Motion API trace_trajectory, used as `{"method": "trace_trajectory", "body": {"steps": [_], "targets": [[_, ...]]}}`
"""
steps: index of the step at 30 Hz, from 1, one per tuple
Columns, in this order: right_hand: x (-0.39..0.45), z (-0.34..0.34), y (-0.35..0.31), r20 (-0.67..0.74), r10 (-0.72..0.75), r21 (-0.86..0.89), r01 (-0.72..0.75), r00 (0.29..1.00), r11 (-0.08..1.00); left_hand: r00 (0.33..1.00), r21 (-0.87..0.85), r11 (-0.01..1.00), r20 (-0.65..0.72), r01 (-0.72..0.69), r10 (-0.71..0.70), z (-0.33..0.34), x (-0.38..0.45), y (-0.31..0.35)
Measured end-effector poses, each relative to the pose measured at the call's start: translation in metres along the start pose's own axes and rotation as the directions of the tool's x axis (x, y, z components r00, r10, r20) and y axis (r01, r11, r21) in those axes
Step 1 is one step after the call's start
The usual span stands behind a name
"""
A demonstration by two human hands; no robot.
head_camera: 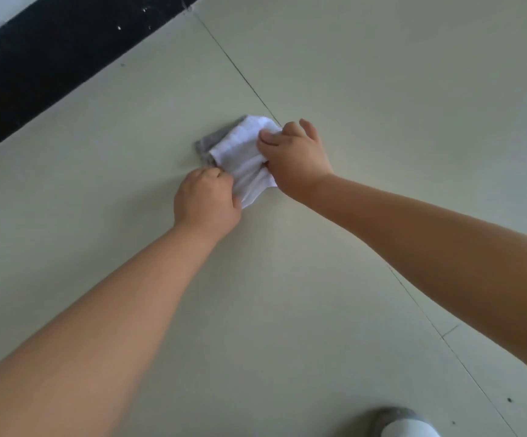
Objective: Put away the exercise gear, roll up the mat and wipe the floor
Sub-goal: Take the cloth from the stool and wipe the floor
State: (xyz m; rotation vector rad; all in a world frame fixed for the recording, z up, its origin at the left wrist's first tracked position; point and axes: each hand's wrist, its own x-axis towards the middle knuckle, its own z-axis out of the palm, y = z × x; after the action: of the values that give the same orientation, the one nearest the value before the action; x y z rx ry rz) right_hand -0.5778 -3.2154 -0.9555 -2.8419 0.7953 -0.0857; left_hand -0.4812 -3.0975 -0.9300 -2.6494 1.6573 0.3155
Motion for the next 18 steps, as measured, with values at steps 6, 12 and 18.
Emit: {"method": "trace_trajectory", "body": {"steps": [6, 12, 18], "targets": [[-0.081, -0.002, -0.031, -0.014, -0.149, -0.191, 0.144, 0.989, 0.971, 0.994, -0.079, 0.991, -0.032, -0.108, 0.106, 0.019, -0.063, -0.020], [-0.119, -0.014, -0.064, 0.167, -0.198, -0.099, 0.216, 0.966, 0.971, 0.972, -0.089, 0.969, -0.052, -0.232, 0.228, 0.029, -0.109, -0.031], [-0.149, -0.029, -0.108, 0.294, -0.071, 0.031, 0.064, 0.953, 0.997, 0.974, -0.077, 0.972, 0.030, -0.222, 0.225, 0.002, -0.168, -0.035]]}}
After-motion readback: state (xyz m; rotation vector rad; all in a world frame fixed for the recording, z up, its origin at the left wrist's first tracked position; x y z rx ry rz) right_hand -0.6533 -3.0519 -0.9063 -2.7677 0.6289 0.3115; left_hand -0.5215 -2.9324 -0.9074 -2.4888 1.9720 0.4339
